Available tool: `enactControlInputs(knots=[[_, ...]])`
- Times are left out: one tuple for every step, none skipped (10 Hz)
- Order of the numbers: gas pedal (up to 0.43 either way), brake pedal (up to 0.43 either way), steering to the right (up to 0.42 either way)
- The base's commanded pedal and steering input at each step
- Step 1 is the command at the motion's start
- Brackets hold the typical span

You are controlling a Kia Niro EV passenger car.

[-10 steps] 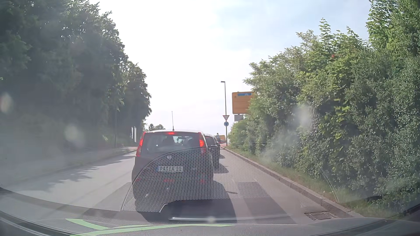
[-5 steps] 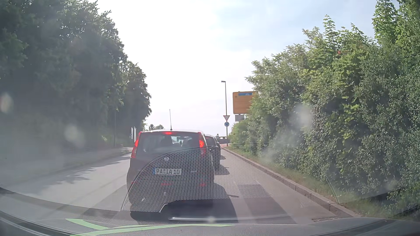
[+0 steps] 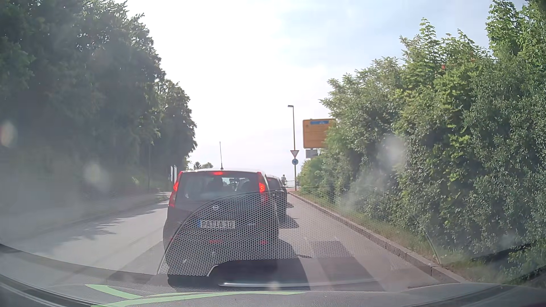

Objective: Follow the waypoints while adhering to traffic rules and regulations

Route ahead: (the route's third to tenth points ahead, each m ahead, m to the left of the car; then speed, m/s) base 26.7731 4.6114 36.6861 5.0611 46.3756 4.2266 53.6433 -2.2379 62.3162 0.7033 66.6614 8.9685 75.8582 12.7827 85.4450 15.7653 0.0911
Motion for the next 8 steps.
enactControlInputs(knots=[[0.0,0.274,-0.013],[0.0,0.323,-0.013],[0.0,0.36,-0.013],[0.0,0.372,-0.013],[0.0,0.372,-0.013],[0.0,0.39,-0.013],[0.0,0.39,-0.013],[0.0,0.36,-0.013]])
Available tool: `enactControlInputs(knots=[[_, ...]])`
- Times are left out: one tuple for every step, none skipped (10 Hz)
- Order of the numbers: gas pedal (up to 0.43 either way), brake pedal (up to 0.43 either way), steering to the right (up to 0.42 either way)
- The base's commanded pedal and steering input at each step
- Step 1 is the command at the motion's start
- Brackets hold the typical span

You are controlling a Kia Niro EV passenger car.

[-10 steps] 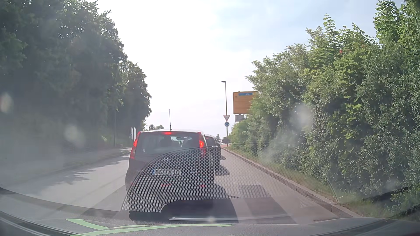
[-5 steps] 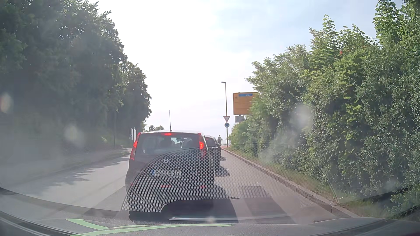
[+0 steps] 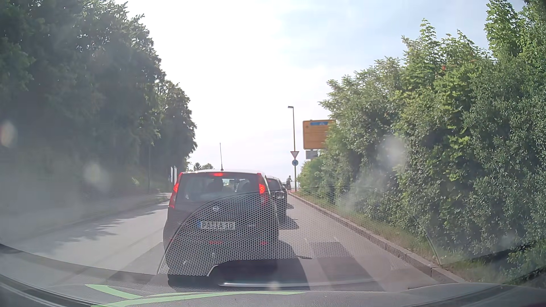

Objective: Follow the waypoints while adhering to traffic rules and regulations

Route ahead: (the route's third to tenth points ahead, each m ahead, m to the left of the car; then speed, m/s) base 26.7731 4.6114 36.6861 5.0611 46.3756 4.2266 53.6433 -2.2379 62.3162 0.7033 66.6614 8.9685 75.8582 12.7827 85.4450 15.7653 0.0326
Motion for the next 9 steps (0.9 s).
enactControlInputs(knots=[[0.0,0.348,-0.013],[0.0,0.348,-0.013],[0.0,0.341,-0.013],[0.0,0.341,-0.013],[0.0,0.341,-0.013],[0.0,0.335,-0.013],[0.0,0.335,-0.013],[0.0,0.335,-0.013],[0.0,0.335,-0.013]])
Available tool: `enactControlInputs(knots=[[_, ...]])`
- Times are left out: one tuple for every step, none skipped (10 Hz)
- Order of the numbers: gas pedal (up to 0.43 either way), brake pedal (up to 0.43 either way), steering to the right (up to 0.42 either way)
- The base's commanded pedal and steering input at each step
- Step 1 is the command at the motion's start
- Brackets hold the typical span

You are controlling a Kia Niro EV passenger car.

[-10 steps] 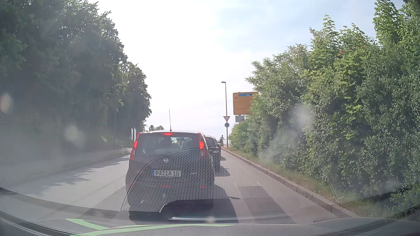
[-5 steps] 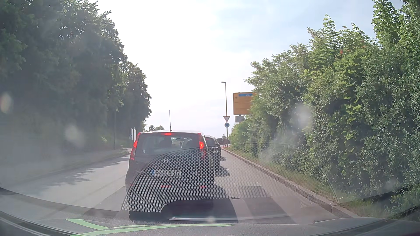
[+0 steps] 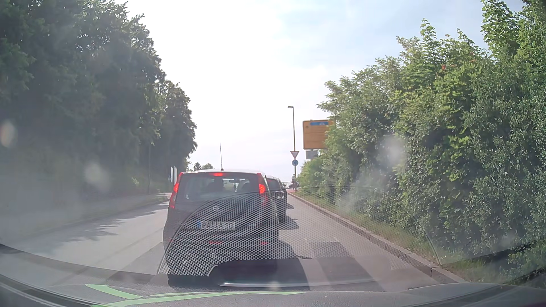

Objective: Follow the waypoints while adhering to traffic rules and regulations

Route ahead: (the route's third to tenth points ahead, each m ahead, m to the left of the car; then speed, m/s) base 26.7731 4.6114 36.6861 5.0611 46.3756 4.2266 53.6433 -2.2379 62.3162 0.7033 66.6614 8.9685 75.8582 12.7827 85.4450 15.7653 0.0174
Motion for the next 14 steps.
enactControlInputs(knots=[[0.0,0.335,-0.013],[0.0,0.335,-0.013],[0.0,0.335,-0.013],[0.0,0.335,-0.013],[0.0,0.335,-0.013],[0.0,0.335,-0.013],[0.0,0.335,-0.013],[0.0,0.335,-0.013],[0.0,0.335,-0.013],[0.0,0.335,-0.013],[0.0,0.335,-0.013],[0.0,0.335,-0.013],[0.0,0.335,-0.013],[0.0,0.335,-0.013]])
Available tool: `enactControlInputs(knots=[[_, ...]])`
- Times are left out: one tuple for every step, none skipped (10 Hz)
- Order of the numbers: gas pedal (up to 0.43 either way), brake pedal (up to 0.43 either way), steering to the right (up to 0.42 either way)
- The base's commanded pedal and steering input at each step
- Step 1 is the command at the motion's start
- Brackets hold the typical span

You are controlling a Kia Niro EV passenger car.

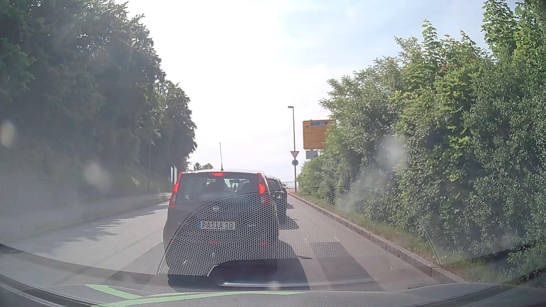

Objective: Follow the waypoints while adhering to traffic rules and regulations

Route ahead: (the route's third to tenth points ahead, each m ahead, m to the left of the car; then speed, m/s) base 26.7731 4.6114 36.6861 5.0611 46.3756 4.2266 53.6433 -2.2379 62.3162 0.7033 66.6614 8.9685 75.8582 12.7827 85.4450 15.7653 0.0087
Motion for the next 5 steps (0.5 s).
enactControlInputs(knots=[[0.0,0.335,-0.013],[0.0,0.335,-0.013],[0.0,0.335,-0.013],[0.0,0.335,-0.013],[0.0,0.335,-0.013]])
